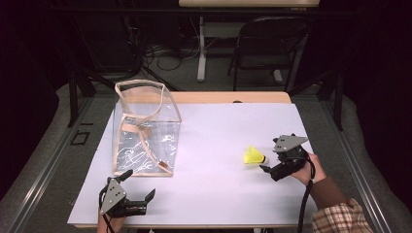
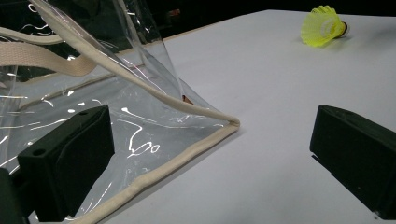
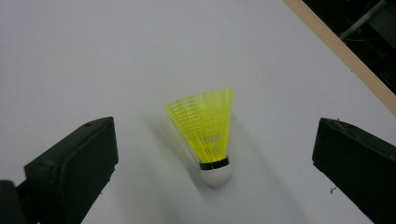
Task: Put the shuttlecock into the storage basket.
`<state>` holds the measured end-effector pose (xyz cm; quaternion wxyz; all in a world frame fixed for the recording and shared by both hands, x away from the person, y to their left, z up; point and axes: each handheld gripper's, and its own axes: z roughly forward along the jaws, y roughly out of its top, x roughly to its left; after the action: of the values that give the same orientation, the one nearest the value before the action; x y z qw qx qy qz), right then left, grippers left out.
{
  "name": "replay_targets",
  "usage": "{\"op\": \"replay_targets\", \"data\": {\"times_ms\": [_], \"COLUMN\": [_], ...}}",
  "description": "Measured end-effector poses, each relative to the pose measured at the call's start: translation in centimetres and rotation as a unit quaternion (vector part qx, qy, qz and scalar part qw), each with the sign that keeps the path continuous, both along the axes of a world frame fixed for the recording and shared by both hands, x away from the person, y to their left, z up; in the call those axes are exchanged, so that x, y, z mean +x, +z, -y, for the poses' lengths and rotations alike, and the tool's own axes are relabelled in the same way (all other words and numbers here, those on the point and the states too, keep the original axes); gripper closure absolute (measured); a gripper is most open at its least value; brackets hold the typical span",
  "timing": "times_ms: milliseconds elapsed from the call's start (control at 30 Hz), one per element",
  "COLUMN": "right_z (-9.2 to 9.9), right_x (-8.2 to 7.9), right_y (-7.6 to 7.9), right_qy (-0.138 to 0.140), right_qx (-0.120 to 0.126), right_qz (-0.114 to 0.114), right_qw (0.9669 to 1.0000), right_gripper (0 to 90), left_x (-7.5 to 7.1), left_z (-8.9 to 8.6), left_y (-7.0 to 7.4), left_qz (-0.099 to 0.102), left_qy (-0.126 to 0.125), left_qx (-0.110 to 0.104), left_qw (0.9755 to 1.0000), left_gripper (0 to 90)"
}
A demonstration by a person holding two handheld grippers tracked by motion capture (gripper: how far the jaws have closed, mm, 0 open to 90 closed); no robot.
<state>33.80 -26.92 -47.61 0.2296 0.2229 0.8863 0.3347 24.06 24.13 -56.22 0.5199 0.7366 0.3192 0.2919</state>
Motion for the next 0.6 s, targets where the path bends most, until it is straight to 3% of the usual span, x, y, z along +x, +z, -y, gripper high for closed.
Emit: {"op": "replay_targets", "data": {"times_ms": [600], "right_z": [0.2], "right_x": [2.5], "right_y": [0.0], "right_qy": [0.010], "right_qx": [-0.039], "right_qz": [-0.030], "right_qw": [0.9988], "right_gripper": [0.0], "left_x": [0.0], "left_z": [0.0], "left_y": [0.0], "left_qz": [0.000], "left_qy": [0.000], "left_qx": [-0.001], "left_qw": [1.0000], "left_gripper": [0.0]}}
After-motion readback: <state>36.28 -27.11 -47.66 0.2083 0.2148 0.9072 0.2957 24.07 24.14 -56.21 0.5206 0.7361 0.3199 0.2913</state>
